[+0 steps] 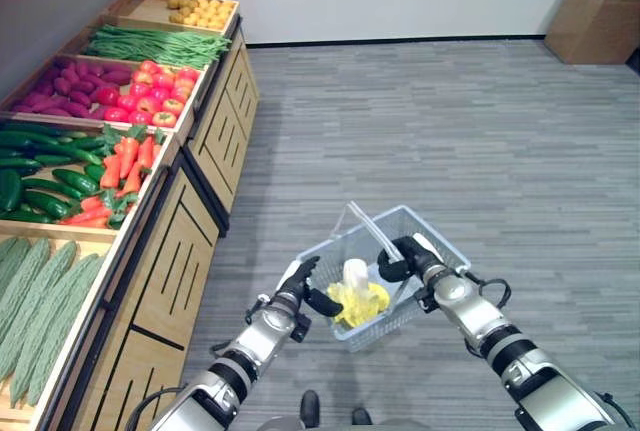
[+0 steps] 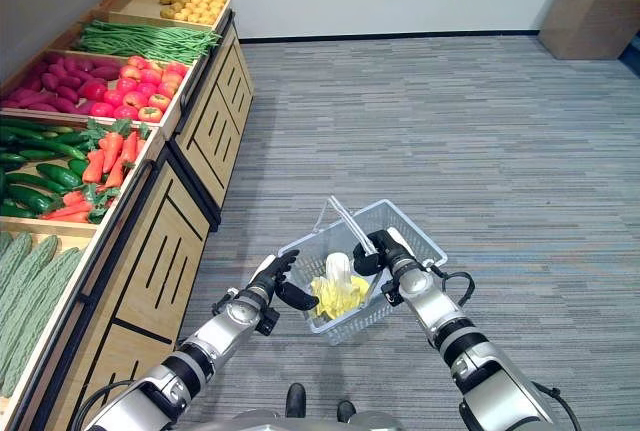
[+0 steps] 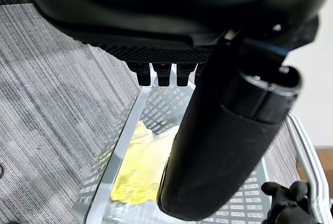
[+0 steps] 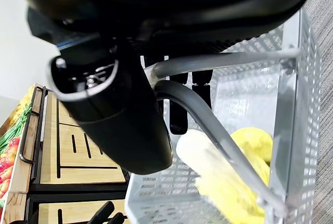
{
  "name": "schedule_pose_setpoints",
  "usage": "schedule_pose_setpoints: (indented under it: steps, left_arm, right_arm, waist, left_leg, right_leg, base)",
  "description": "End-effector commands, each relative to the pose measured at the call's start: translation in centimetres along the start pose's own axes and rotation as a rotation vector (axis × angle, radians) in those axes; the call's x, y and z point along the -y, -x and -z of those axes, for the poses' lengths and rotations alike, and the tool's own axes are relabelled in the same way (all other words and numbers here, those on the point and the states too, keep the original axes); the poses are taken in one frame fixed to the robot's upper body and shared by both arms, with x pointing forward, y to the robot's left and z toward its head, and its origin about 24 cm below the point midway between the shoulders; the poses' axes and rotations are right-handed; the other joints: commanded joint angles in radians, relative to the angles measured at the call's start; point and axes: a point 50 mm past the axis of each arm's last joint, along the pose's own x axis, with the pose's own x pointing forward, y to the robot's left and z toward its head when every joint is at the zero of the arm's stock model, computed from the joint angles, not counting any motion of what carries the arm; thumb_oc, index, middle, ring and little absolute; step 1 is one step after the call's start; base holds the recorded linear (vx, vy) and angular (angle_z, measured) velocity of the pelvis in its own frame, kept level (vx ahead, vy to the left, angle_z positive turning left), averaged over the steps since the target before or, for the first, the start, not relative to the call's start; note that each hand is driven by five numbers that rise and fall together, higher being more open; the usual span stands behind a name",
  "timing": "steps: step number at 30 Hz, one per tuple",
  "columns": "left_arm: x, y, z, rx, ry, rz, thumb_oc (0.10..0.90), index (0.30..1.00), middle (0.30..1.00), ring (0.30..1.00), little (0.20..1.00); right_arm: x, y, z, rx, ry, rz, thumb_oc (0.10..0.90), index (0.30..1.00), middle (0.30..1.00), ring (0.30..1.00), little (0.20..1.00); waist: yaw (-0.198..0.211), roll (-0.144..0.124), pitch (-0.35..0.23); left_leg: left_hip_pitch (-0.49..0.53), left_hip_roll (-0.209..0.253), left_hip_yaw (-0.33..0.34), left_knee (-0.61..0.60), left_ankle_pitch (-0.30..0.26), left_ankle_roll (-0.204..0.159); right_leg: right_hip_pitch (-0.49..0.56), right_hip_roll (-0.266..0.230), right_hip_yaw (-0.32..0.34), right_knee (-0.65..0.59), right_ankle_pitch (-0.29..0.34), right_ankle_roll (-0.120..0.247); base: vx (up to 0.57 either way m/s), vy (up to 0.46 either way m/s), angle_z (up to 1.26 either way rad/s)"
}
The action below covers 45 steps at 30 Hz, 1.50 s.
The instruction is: Get the vegetables into the basket
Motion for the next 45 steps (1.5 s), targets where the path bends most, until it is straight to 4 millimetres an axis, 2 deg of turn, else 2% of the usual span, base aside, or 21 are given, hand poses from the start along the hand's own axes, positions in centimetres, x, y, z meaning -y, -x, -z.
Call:
schedule_pose_setpoints:
  steps: [1, 2, 5, 6, 8, 9, 10, 13, 17, 18, 21, 24, 29, 30, 31, 35, 36, 39, 40, 43, 45]
  left_arm:
    - [-0.9, -1.0, -4.7, 0.165, -0.040, -0.054, 0.900, 1.000, 1.000, 1.000, 1.000]
    - [-0.9, -1.0, -4.7, 0.165, -0.040, -0.054, 0.900, 1.000, 1.000, 1.000, 1.000]
    - [-2.3, -0.5, -4.3, 0.185, -0.010, -0.069, 0.900, 1.000, 1.000, 1.000, 1.000]
    - [-2.3, -0.5, -4.3, 0.184, -0.010, -0.069, 0.900, 1.000, 1.000, 1.000, 1.000]
    - [-3.8, -0.1, -3.5, 0.191, -0.020, -0.097, 0.900, 1.000, 1.000, 1.000, 1.000]
    - [-4.7, 0.3, -2.5, 0.179, -0.027, -0.112, 0.900, 1.000, 1.000, 1.000, 1.000]
    - [-4.7, 0.3, -2.5, 0.178, -0.027, -0.111, 0.900, 1.000, 1.000, 1.000, 1.000]
    - [-5.9, 1.0, -0.2, 0.128, -0.035, -0.135, 0.900, 1.000, 1.000, 1.000, 1.000]
    - [-6.5, 1.9, 3.6, 0.017, -0.004, -0.144, 0.900, 1.000, 1.000, 1.000, 1.000]
    - [-6.5, 1.9, 3.6, 0.016, -0.004, -0.144, 0.900, 1.000, 1.000, 1.000, 1.000]
    - [-6.3, 3.0, 8.4, -0.155, 0.000, -0.138, 0.900, 1.000, 1.000, 1.000, 1.000]
    - [-5.7, 4.2, 12.6, -0.327, -0.013, -0.131, 0.900, 1.000, 1.000, 1.000, 1.000]
    - [-4.3, 7.2, 18.9, -0.618, -0.028, -0.120, 0.900, 1.000, 1.000, 1.000, 1.000]
    - [-4.3, 7.2, 18.9, -0.618, -0.028, -0.120, 0.900, 1.000, 1.000, 1.000, 1.000]
    - [-3.9, 8.4, 20.5, -0.700, -0.003, -0.130, 0.900, 1.000, 1.000, 1.000, 1.000]
    - [-3.7, 10.2, 22.5, -0.811, 0.052, -0.171, 0.900, 1.000, 1.000, 1.000, 1.000]
    - [-3.6, 10.9, 23.2, -0.849, 0.080, -0.182, 0.900, 1.000, 1.000, 1.000, 1.000]
    - [-3.4, 11.1, 23.4, -0.857, 0.093, -0.181, 0.900, 1.000, 1.000, 1.000, 1.000]
    - [-3.3, 11.4, 23.7, -0.871, 0.095, -0.180, 0.900, 1.000, 1.000, 1.000, 1.000]
    - [-3.1, 11.7, 24.0, -0.886, 0.145, -0.200, 0.900, 1.000, 1.000, 1.000, 1.000]
    - [-3.2, 11.7, 24.0, -0.883, 0.166, -0.213, 0.900, 1.000, 1.000, 1.000, 1.000]
  right_arm:
    - [4.2, 0.2, -5.2, 0.244, -0.068, 0.162, 0.400, 0.300, 0.300, 0.300, 0.300]
    - [4.1, 0.2, -5.2, 0.244, -0.068, 0.162, 0.400, 0.300, 0.300, 0.300, 0.300]
    - [5.9, 0.4, -1.9, 0.129, -0.052, 0.210, 0.400, 0.300, 0.300, 0.300, 0.300]
    - [5.9, 0.5, -1.9, 0.129, -0.052, 0.210, 0.400, 0.300, 0.300, 0.300, 0.300]
    - [7.5, 1.1, 1.3, 0.022, -0.035, 0.253, 0.400, 0.300, 0.300, 0.300, 0.300]
    - [8.3, 1.7, 3.0, -0.030, -0.033, 0.271, 0.400, 0.300, 0.300, 0.300, 0.300]
    - [8.3, 1.7, 3.0, -0.031, -0.033, 0.271, 0.400, 0.300, 0.300, 0.300, 0.300]
    - [9.4, 2.8, 5.7, -0.106, -0.047, 0.308, 0.400, 0.300, 0.300, 0.300, 0.300]
    - [9.6, 4.2, 9.4, -0.227, -0.094, 0.326, 0.400, 0.300, 0.300, 0.300, 0.300]
    - [9.5, 4.2, 9.4, -0.227, -0.094, 0.326, 0.400, 0.300, 0.300, 0.300, 0.300]
    - [8.4, 6.0, 13.9, -0.384, -0.157, 0.319, 0.400, 0.300, 0.300, 0.300, 0.300]
    - [6.9, 7.4, 16.9, -0.497, -0.193, 0.300, 0.400, 0.300, 0.300, 0.300, 0.300]
    - [5.0, 8.9, 19.1, -0.569, -0.106, 0.280, 0.400, 0.300, 0.300, 0.300, 0.300]
    - [5.0, 8.9, 19.1, -0.569, -0.106, 0.280, 0.400, 0.300, 0.300, 0.300, 0.300]
    - [3.9, 9.5, 19.9, -0.594, -0.074, 0.252, 0.400, 0.300, 0.300, 0.300, 0.300]
    - [1.8, 10.0, 20.9, -0.632, -0.122, 0.229, 0.400, 0.300, 0.300, 0.300, 0.300]
    - [0.5, 10.3, 21.3, -0.660, -0.144, 0.197, 0.400, 0.300, 0.300, 0.300, 0.300]
    - [-0.1, 10.5, 21.6, -0.674, -0.162, 0.186, 0.400, 0.300, 0.300, 0.300, 0.300]
    - [-1.3, 10.9, 22.2, -0.712, -0.208, 0.164, 0.400, 0.300, 0.300, 0.300, 0.300]
    - [-2.9, 11.4, 22.6, -0.746, -0.266, 0.134, 0.400, 0.300, 0.300, 0.300, 0.300]
    - [-3.2, 11.5, 22.7, -0.751, -0.271, 0.128, 0.400, 0.300, 0.300, 0.300, 0.300]
  waist:
    - [0.014, -0.053, -0.079]
    - [0.014, -0.053, -0.079]
    - [0.021, -0.052, -0.081]
    - [0.021, -0.052, -0.082]
    - [0.027, -0.053, -0.083]
    - [0.030, -0.054, -0.084]
    - [0.030, -0.054, -0.084]
    - [0.033, -0.055, -0.086]
    - [0.037, -0.056, -0.086]
    - [0.038, -0.056, -0.087]
    - [0.039, -0.056, -0.085]
    - [0.039, -0.055, -0.084]
    - [0.034, -0.051, -0.082]
    - [0.034, -0.051, -0.082]
    - [0.031, -0.051, -0.081]
    - [0.027, -0.051, -0.079]
    - [0.026, -0.051, -0.076]
    - [0.026, -0.050, -0.075]
    - [0.025, -0.048, -0.073]
    - [0.023, -0.045, -0.068]
    - [0.023, -0.046, -0.065]
  left_leg:
    - [0.055, -0.003, 0.045, 0.002, -0.118, -0.016]
    - [0.055, -0.003, 0.045, 0.002, -0.118, -0.016]
    - [0.058, -0.003, 0.039, 0.002, -0.119, -0.016]
    - [0.058, -0.003, 0.038, 0.002, -0.119, -0.016]
    - [0.059, -0.003, 0.032, 0.002, -0.119, -0.016]
    - [0.059, -0.004, 0.030, 0.002, -0.119, -0.016]
    - [0.059, -0.004, 0.030, 0.002, -0.119, -0.016]
    - [0.060, -0.004, 0.027, 0.002, -0.118, -0.016]
    - [0.062, -0.004, 0.026, 0.002, -0.119, -0.015]
    - [0.062, -0.004, 0.026, 0.002, -0.119, -0.015]
    - [0.062, -0.004, 0.024, 0.002, -0.118, -0.014]
    - [0.063, -0.003, 0.022, 0.002, -0.118, -0.014]
    - [0.066, -0.004, 0.024, 0.002, -0.122, -0.012]
    - [0.066, -0.004, 0.024, 0.002, -0.122, -0.012]
    - [0.068, -0.004, 0.026, 0.002, -0.123, -0.012]
    - [0.067, -0.003, 0.031, 0.002, -0.123, -0.013]
    - [0.067, -0.002, 0.036, 0.002, -0.123, -0.014]
    - [0.067, -0.002, 0.038, 0.002, -0.123, -0.014]
    - [0.067, -0.001, 0.039, 0.002, -0.122, -0.015]
    - [0.062, 0.000, 0.035, 0.002, -0.116, -0.020]
    - [0.059, 0.001, 0.033, 0.002, -0.114, -0.022]
  right_leg:
    - [-0.013, -0.077, 0.030, 0.001, -0.016, 0.073]
    - [-0.013, -0.077, 0.030, 0.001, -0.016, 0.073]
    - [-0.008, -0.080, 0.023, 0.001, -0.017, 0.072]
    - [-0.008, -0.080, 0.023, 0.001, -0.017, 0.072]
    - [-0.006, -0.081, 0.018, 0.001, -0.017, 0.072]
    - [-0.006, -0.082, 0.015, 0.001, -0.017, 0.072]
    - [-0.006, -0.082, 0.015, 0.001, -0.017, 0.072]
    - [-0.006, -0.081, 0.013, 0.001, -0.018, 0.071]
    - [-0.005, -0.079, 0.010, 0.001, -0.017, 0.070]
    - [-0.005, -0.079, 0.011, 0.001, -0.017, 0.070]
    - [-0.004, -0.079, 0.007, 0.003, -0.019, 0.069]
    - [-0.006, -0.078, 0.007, 0.007, -0.021, 0.067]
    - [-0.007, -0.074, 0.009, 0.012, -0.026, 0.067]
    - [-0.007, -0.074, 0.009, 0.012, -0.026, 0.067]
    - [-0.008, -0.074, 0.011, 0.013, -0.026, 0.067]
    - [-0.012, -0.073, 0.013, 0.018, -0.029, 0.066]
    - [-0.015, -0.072, 0.015, 0.021, -0.030, 0.065]
    - [-0.016, -0.071, 0.016, 0.023, -0.031, 0.065]
    - [-0.016, -0.071, 0.014, 0.024, -0.031, 0.064]
    - [-0.022, -0.069, 0.010, 0.023, -0.029, 0.060]
    - [-0.023, -0.069, 0.010, 0.023, -0.029, 0.058]
  base:
    - [0.00, 0.000, 0.00]
    - [0.00, 0.000, 0.00]
    - [0.00, 0.001, 0.02]
    - [-0.01, -0.004, 0.06]
    - [-0.02, -0.004, 0.06]
    - [-0.01, -0.001, 0.05]
    - [-0.02, -0.002, 0.05]
    - [0.00, 0.000, 0.00]
    - [0.00, 0.000, 0.00]
    - [0.00, 0.000, 0.00]
    - [0.00, 0.000, 0.00]
    - [0.00, 0.000, 0.00]
    - [0.00, 0.000, 0.00]
    - [0.01, 0.004, -0.04]
    - [0.01, -0.002, -0.03]
    - [0.00, -0.005, -0.04]
    - [0.00, -0.008, -0.03]
    - [0.00, -0.005, -0.01]
    - [0.00, 0.000, 0.00]
    - [0.00, -0.011, 0.00]
    - [-0.01, -0.018, 0.01]
